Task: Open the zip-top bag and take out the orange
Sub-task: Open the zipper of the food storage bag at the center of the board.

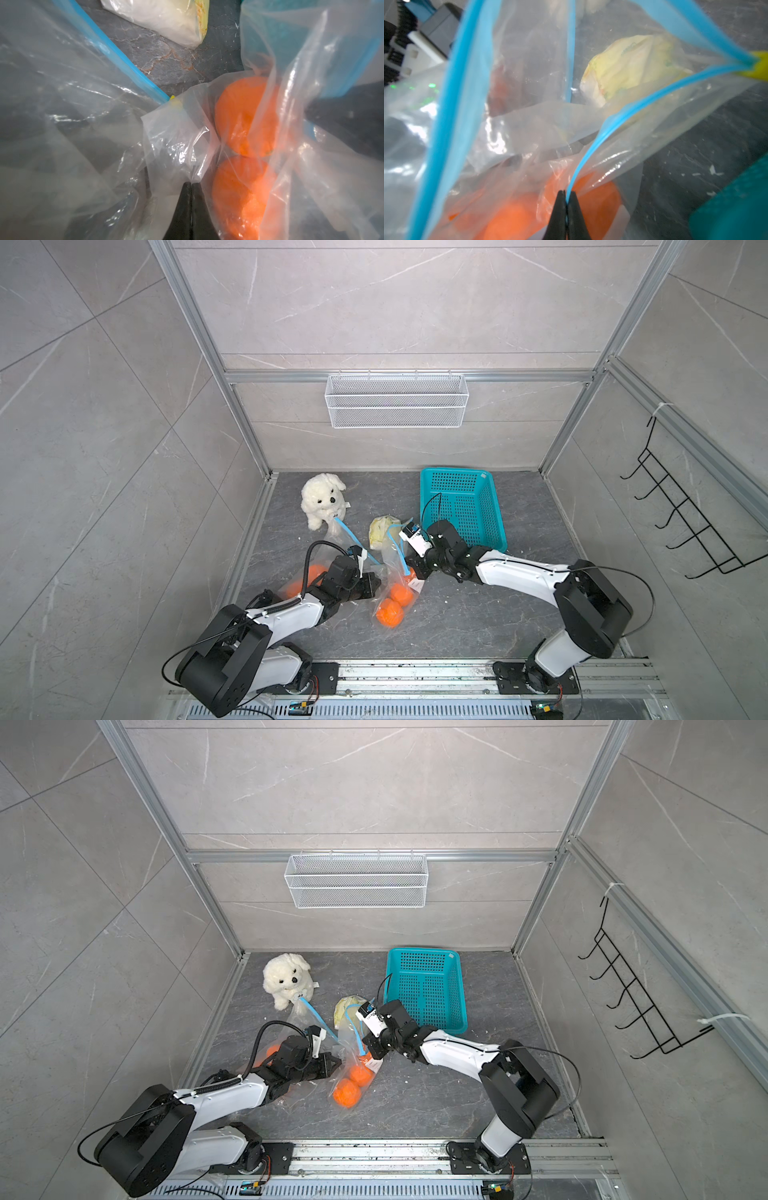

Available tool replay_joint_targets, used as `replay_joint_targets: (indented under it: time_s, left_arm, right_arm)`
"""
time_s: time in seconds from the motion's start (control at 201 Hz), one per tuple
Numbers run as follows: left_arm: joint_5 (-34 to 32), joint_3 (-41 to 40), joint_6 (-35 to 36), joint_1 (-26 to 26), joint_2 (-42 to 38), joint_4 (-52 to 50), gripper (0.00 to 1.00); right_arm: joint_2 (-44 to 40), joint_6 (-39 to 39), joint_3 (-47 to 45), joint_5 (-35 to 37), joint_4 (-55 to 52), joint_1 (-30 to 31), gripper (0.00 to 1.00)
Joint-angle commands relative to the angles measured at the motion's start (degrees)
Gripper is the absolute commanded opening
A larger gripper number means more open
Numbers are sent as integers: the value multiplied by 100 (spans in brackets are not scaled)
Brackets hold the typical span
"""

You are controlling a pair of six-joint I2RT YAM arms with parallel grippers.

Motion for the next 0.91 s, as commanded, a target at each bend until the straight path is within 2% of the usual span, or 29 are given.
replay_joint_targets:
  time_s: [0.0,0.1,0.214,0.428,0.562,0.732,0.906]
  left_arm:
    - [79,328,129,180,-379,40,0]
    - [-64,493,256,327,-773,-421,0]
    - [164,703,293,636,-1089,-672,0]
    - [381,1226,485,1010,-1169,-1179,0]
    - [310,1548,652,1223,-1338,-1634,0]
    - [386,1740,747,1254,-1257,-1743,0]
    - [288,1770,766,1389,-1241,-1807,0]
  right_arm:
    - [-382,150,-396,365,-31,88,0]
    - [-494,151,-560,591,-101,94,0]
    - [-681,240,-784,896,-124,93,0]
    - [-927,416,-1432,1094,434,94,0]
    - [-907,465,-1862,987,932,107,0]
    - [-962,519,-2585,620,2234,139,0]
    - [-852,180,-2453,748,2132,242,0]
